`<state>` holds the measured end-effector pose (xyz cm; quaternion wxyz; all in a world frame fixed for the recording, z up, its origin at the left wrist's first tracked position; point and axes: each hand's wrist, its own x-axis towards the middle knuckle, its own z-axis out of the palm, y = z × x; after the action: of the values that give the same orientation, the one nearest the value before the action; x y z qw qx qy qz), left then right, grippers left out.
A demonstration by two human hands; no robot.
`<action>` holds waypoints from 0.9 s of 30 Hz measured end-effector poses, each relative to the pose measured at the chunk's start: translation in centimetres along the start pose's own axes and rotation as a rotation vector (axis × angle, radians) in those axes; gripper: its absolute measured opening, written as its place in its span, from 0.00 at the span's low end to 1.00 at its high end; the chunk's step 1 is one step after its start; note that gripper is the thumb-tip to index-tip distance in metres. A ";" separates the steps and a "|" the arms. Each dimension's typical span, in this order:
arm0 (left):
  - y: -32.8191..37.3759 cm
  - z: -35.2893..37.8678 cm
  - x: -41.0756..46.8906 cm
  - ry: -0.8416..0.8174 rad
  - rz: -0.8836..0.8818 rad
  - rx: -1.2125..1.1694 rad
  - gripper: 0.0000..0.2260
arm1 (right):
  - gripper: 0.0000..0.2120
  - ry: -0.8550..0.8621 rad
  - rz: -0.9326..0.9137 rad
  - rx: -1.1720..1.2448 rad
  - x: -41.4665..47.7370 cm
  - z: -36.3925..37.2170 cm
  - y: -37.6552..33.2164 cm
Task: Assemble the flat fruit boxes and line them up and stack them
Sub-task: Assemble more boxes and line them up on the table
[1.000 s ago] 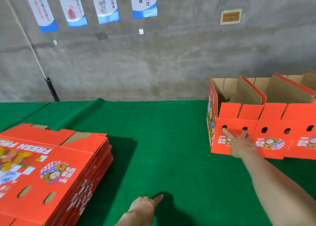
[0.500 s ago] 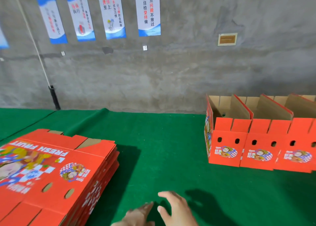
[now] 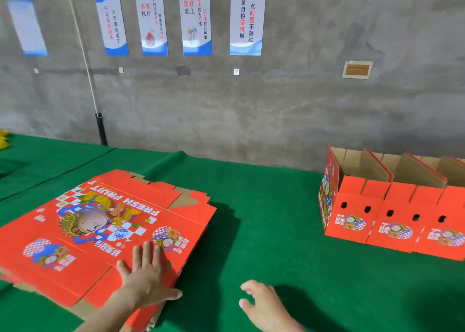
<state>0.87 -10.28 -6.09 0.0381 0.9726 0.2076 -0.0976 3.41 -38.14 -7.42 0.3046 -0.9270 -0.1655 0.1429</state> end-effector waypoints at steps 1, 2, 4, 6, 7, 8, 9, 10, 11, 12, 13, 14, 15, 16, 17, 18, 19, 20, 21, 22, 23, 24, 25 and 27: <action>0.6 -0.1 -1.1 -0.002 0.005 0.016 0.56 | 0.19 -0.027 0.005 0.000 0.0 0.5 -0.7; 1.1 -0.2 -2.0 0.005 0.015 0.028 0.53 | 0.20 -0.048 0.019 0.005 0.1 1.1 -1.4; 1.6 -0.3 -3.9 0.028 0.034 0.032 0.50 | 0.19 -0.072 0.060 0.042 0.0 1.9 -2.7; 2.1 -0.2 -5.7 0.061 0.047 -0.005 0.49 | 0.08 -0.048 0.097 0.131 0.0 2.5 -3.9; 2.3 -0.1 -6.7 0.081 0.055 -0.034 0.49 | 0.09 -0.031 0.122 0.200 -0.1 2.4 -4.6; 2.7 -0.1 -7.6 0.098 0.067 -0.060 0.48 | 0.14 -0.012 0.149 0.294 0.0 2.4 -5.0; 3.1 -0.1 -8.6 0.108 0.084 -0.078 0.48 | 0.15 -0.013 0.191 0.466 -0.1 2.2 -5.6; 3.7 -0.1 -9.5 0.112 0.104 -0.092 0.48 | 0.15 -0.024 0.234 0.672 -0.1 1.9 -6.0; 4.3 -0.3 -10.4 0.113 0.124 -0.106 0.47 | 0.16 -0.041 0.274 0.865 -0.1 1.6 -6.3; 5.0 -0.5 -11.3 0.109 0.146 -0.124 0.46 | 0.18 -0.047 0.306 1.039 0.0 1.2 -6.6; 5.7 -0.6 -12.1 0.098 0.170 -0.141 0.46 | 0.19 -0.036 0.322 1.164 -0.1 0.8 -6.9; 6.6 -0.6 -12.9 0.081 0.194 -0.151 0.45 | 0.18 -0.003 0.331 1.243 -0.3 0.3 -7.3; 7.5 -0.6 -13.7 0.066 0.218 -0.151 0.43 | 0.15 0.043 0.340 1.287 -0.5 -0.1 -7.4; 8.3 -0.5 -14.4 0.062 0.241 -0.155 0.42 | 0.13 0.114 0.356 1.301 -0.8 -0.5 -7.5; 9.0 -0.4 -14.9 0.070 0.268 -0.174 0.39 | 0.11 0.186 0.360 1.295 -1.1 -1.0 -7.3; 9.6 -0.3 -15.3 0.081 0.295 -0.213 0.37 | 0.11 0.245 0.358 1.295 -1.5 -1.6 -7.0; 9.9 -0.4 -15.4 0.097 0.326 -0.267 0.34 | 0.10 0.285 0.335 1.307 -2.0 -2.3 -6.6; 10.1 -0.5 -15.3 0.119 0.362 -0.321 0.31 | 0.09 0.316 0.301 1.323 -2.5 -3.1 -6.3; 10.1 -0.8 -14.9 0.159 0.408 -0.357 0.30 | 0.08 0.342 0.257 1.346 -3.1 -4.0 -5.9; 10.0 -1.1 -14.4 0.214 0.463 -0.380 0.29 | 0.07 0.369 0.212 1.368 -3.8 -5.0 -5.5; 9.9 -1.4 -13.8 0.275 0.523 -0.403 0.28 | 0.07 0.389 0.167 1.380 -4.4 -6.0 -5.1; 9.6 -2.0 -13.1 0.338 0.579 -0.436 0.28 | 0.06 0.407 0.128 1.384 -5.1 -7.1 -4.7; 9.4 -2.8 -12.5 0.415 0.630 -0.476 0.27 | 0.07 0.424 0.093 1.381 -5.8 -8.1 -4.2; 9.1 -4.4 -10.9 0.596 0.678 -0.535 0.26 | 0.07 0.475 0.055 1.371 -7.3 -10.2 -3.0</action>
<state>-4.40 -22.42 0.81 0.2539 0.9269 -0.0995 0.2578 -0.12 -44.02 3.52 0.8413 -0.5375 0.0553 0.0172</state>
